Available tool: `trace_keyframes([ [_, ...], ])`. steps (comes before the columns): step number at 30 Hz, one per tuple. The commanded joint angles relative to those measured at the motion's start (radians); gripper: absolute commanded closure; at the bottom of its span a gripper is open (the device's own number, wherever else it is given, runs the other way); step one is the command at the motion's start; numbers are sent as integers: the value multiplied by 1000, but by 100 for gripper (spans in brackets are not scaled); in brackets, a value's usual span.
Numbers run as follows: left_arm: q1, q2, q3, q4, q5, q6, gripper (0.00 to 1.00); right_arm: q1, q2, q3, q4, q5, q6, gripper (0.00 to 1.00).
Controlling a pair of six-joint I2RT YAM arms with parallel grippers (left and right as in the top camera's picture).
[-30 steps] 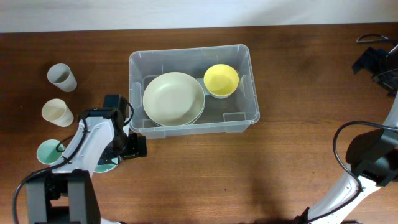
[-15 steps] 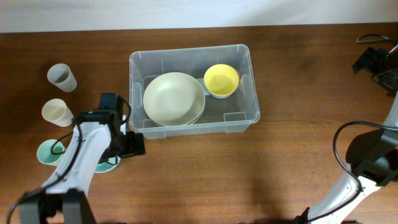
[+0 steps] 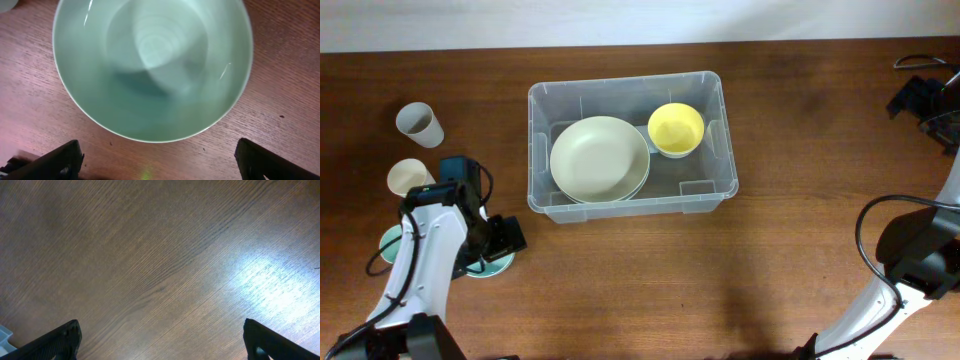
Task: Pack container
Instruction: 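Move the left gripper over the mint green bowl, then lower the left gripper to the mint green bowl rim and grasp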
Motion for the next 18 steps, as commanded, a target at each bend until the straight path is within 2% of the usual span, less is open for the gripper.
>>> trace_keyframes([
  [1,6,-9,-32,10,-8,-15,1,-6,3,-4,0,11,1,1],
  [4,6,-9,-47,34,-12,-24,1,-6,3,-4,0,11,1,1],
  [8,6,-9,-47,35,-76,-151,1,-6,3,-4,0,11,1,1],
  [14,20,-9,-47,34,-79,-307,1,-6,3,-4,0,11,1,1],
  [18,45,-9,-47,45,-79,-324,1,-6,3,-4,0,11,1,1],
])
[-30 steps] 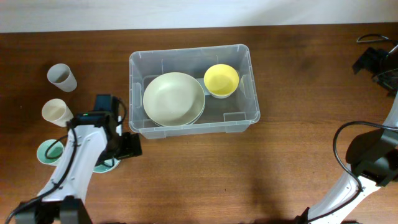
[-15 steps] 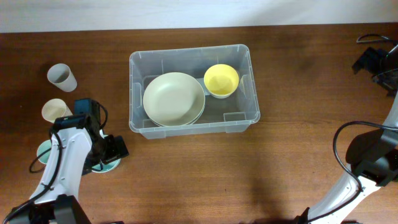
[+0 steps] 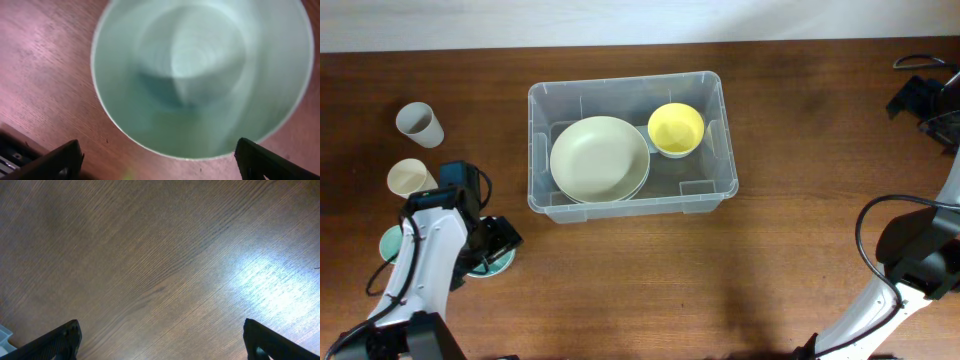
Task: Pack container
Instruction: 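Lower the left gripper to the mint green bowl rim and grasp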
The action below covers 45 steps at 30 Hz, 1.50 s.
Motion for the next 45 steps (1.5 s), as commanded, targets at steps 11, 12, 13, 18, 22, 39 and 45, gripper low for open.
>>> trace_keyframes([
  [11,147,-9,-9,9,-20,-205,1,-6,3,-4,0,11,0,1],
  [12,161,-9,-9,11,-20,-205,1,-6,3,-4,0,11,0,1],
  [13,177,-9,-10,15,-19,-205,1,-6,3,-4,0,11,0,1],
  [18,233,-9,-10,32,15,-204,1,-6,3,-4,0,11,0,1],
  [22,239,-9,-10,43,31,-204,1,-6,3,-4,0,11,0,1],
  [39,240,-8,-125,156,52,-203,34,-6,3,-4,0,11,0,1],
  [45,240,-8,-157,209,53,-204,46,-6,3,-4,0,11,0,1],
])
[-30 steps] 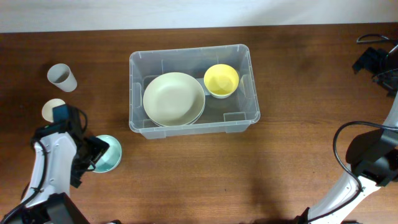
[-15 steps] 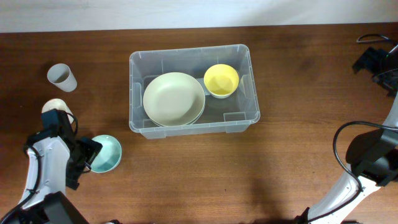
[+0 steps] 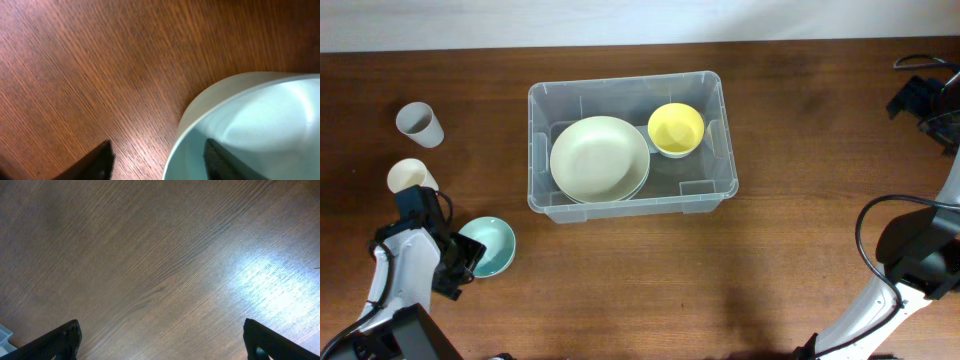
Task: Pack container
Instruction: 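Lower the left gripper to the mint green bowl rim and grasp, then lift the mint green bowl with the left gripper and carry it over the bin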
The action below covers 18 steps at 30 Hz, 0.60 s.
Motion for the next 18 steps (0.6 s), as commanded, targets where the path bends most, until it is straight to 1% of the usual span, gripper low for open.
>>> trace_keyframes([
  [1,5,-8,-23,9,7,-5,51,-6,3,-4,0,11,0,1],
  [3,5,-8,-23,10,7,-5,59,-6,3,-4,0,11,0,1],
  [4,5,-8,-23,10,8,-5,65,-6,3,-4,0,11,0,1],
  [6,5,-8,-23,14,11,-6,73,-6,3,-4,0,11,0,1],
  [8,4,-8,-23,14,11,-6,84,-6,3,-4,0,11,0,1],
  [11,4,-8,-23,15,27,-5,98,-6,3,-4,0,11,0,1],
  [18,4,-8,-23,16,42,-5,99,-6,3,-4,0,11,0,1],
])
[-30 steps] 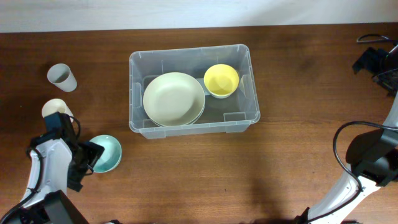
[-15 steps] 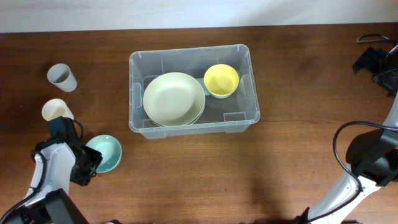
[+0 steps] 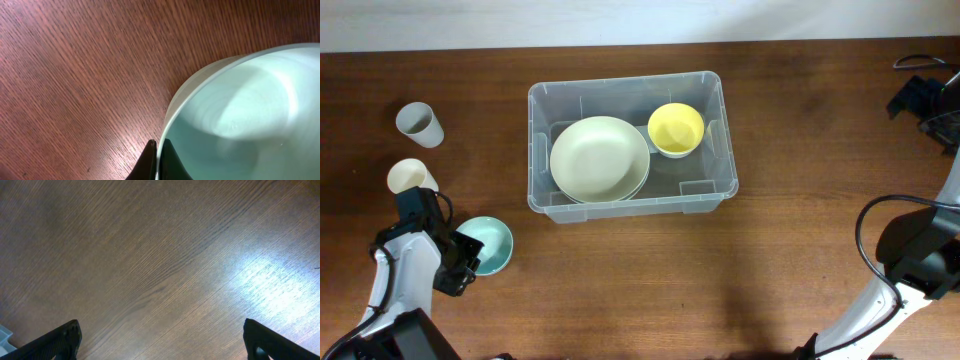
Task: Pack container
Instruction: 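Lift the mint green bowl with the left gripper and carry it over the bin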
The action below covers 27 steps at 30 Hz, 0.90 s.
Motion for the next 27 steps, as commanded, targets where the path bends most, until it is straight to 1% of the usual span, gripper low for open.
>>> trace_keyframes([
  [1,4,9,-10,-2,0,-2,99,-6,3,-4,0,11,1,1],
  [6,4,9,-3,10,10,-2,99,-6,3,-4,0,11,1,1],
  [9,4,9,32,9,44,12,99,-6,3,-4,0,11,1,1],
  [13,2,8,128,5,118,88,99,-6,3,-4,0,11,1,1],
  [16,-2,7,198,-6,151,116,99,-6,3,-4,0,11,1,1],
  [22,-24,-20,359,-29,187,128,99,-6,3,-4,0,11,1,2],
  [27,-68,-60,513,-19,205,146,99,-6,3,-4,0,11,1,1],
])
